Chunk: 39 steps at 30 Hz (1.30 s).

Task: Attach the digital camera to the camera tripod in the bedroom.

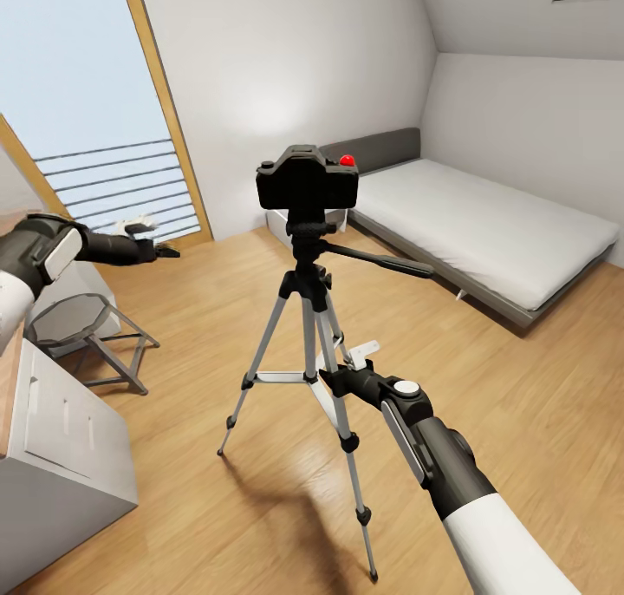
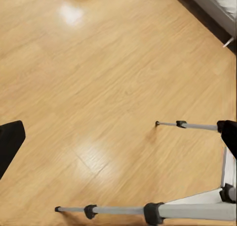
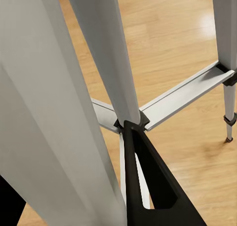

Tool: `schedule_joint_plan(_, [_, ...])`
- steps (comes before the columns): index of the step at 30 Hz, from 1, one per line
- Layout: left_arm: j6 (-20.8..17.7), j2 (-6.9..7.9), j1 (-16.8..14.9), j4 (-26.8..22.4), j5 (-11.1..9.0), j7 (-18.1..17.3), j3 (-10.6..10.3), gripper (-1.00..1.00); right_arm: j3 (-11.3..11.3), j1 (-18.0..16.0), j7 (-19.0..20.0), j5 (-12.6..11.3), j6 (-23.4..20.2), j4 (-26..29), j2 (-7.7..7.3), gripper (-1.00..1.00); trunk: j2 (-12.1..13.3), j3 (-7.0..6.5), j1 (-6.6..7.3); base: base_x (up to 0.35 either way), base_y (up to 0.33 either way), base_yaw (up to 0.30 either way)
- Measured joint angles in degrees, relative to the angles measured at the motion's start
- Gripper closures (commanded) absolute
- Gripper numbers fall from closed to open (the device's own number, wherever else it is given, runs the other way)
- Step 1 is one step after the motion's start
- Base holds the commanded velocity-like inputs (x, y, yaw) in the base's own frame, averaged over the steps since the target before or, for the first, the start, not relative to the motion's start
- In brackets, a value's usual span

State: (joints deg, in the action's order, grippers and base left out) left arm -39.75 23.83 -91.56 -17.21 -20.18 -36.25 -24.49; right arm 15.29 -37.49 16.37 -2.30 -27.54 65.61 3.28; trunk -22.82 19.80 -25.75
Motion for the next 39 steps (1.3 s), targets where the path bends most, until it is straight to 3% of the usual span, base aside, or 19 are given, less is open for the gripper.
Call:
schedule_joint_plan(5, [1.71, -0.14, 0.9, 4.37, -3.97, 0.32, -0.19, -1.0, 0.0, 0.0, 0.01, 0.0, 0.04, -0.02, 0.0, 1.0, 0.0, 0.0, 0.0, 0.0, 0.0, 0.0])
schedule_joint_plan(7, [4.65, -0.69, 1.48, 6.09, -4.96, 0.65, -0.25, -1.0, 0.0, 0.0, 0.02, 0.0, 0.03, -0.01, -0.01, 1.0, 0.0, 0.0, 0.0, 0.0, 0.0, 0.0])
schedule_joint_plan(12, [10.89, -3.14, 3.78, 9.01, -5.69, 3.43, -0.16, -1.0, 0.0, 0.01, 0.01, 0.02, 0.03, 0.02, 0.0, 1.0, 0.0, 0.0, 0.0, 0.0, 0.0, 0.0])
schedule_joint_plan(21, [14.31, -7.57, 6.17, 15.66, -5.79, 12.81, -0.08, -1.0, 0.01, 0.0, -0.06, 0.0, -0.03, 0.02, 0.05, 1.0, 0.0, 0.0, 0.0, 0.0, 0.0, 0.0])
schedule_joint_plan(27, [17.69, -9.02, 12.99, 16.74, -5.74, 14.57, -0.16, -1.0, 0.01, -0.01, -0.07, 0.04, -0.04, 0.05, 0.07, 1.0, 0.01, 0.01, 0.0, 0.0, 0.0, 0.0])
schedule_joint_plan(34, [22.64, -9.34, 20.23, 17.07, -6.39, 14.93, -0.23, -1.0, 0.03, -0.01, -0.1, 0.02, -0.02, 0.03, 0.06, 1.0, 0.0, 0.01, 0.01, 0.0, 0.0, 0.0])
schedule_joint_plan(39, [23.52, -9.44, 25.69, 17.13, -6.61, 15.05, -0.2, -1.0, 0.03, -0.01, -0.12, 0.02, -0.03, 0.02, 0.07, 1.0, 0.0, 0.01, 0.01, 0.0, 0.0, 0.0])
